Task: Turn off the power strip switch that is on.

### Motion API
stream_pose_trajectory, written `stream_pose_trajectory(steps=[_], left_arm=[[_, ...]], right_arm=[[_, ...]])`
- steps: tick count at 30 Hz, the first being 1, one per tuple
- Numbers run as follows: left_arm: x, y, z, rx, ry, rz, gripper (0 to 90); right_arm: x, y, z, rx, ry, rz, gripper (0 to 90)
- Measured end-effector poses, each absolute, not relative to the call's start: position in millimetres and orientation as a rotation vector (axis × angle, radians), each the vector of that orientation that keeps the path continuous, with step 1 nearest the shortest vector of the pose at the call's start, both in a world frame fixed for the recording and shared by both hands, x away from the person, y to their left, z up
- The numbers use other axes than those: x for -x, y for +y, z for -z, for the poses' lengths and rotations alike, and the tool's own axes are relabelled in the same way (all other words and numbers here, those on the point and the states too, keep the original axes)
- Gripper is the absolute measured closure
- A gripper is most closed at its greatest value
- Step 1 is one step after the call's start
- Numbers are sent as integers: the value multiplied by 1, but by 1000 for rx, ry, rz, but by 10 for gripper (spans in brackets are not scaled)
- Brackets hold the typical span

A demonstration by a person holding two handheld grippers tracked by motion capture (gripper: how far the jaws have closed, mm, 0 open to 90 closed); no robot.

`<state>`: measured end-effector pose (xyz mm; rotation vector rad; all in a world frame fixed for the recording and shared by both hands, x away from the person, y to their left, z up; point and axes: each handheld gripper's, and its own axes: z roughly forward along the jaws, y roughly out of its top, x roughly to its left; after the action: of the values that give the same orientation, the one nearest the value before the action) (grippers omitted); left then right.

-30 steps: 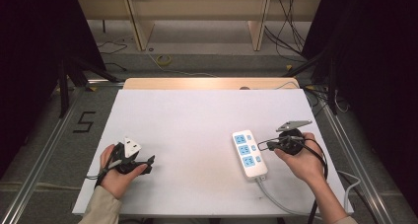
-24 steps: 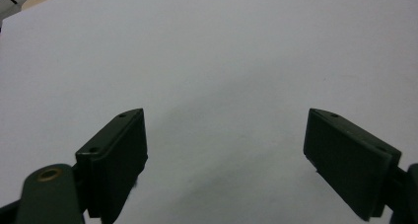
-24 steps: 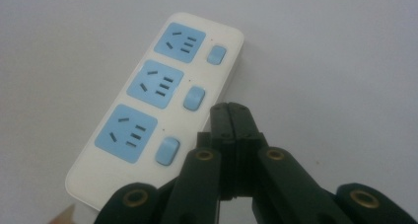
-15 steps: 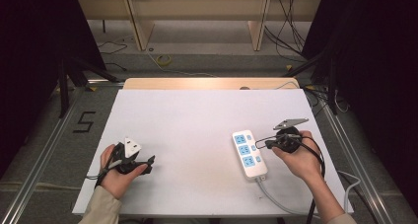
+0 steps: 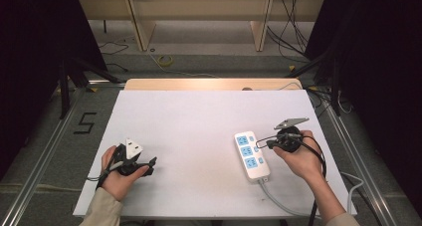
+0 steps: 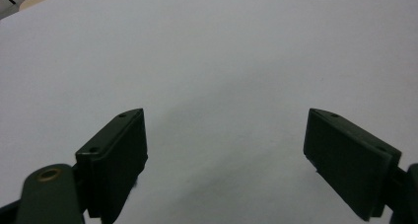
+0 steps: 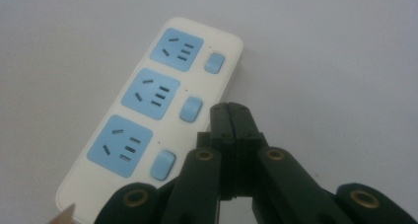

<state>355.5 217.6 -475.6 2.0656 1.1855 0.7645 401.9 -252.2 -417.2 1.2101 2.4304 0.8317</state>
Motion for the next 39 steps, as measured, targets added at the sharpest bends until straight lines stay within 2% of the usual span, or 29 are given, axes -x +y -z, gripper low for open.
stream_pose_trajectory(steps=[39], left_arm=[[-355, 215, 476, -2067, 1179, -757, 164]], right_arm=[[-423, -235, 416, -1199, 2471, -780, 900]])
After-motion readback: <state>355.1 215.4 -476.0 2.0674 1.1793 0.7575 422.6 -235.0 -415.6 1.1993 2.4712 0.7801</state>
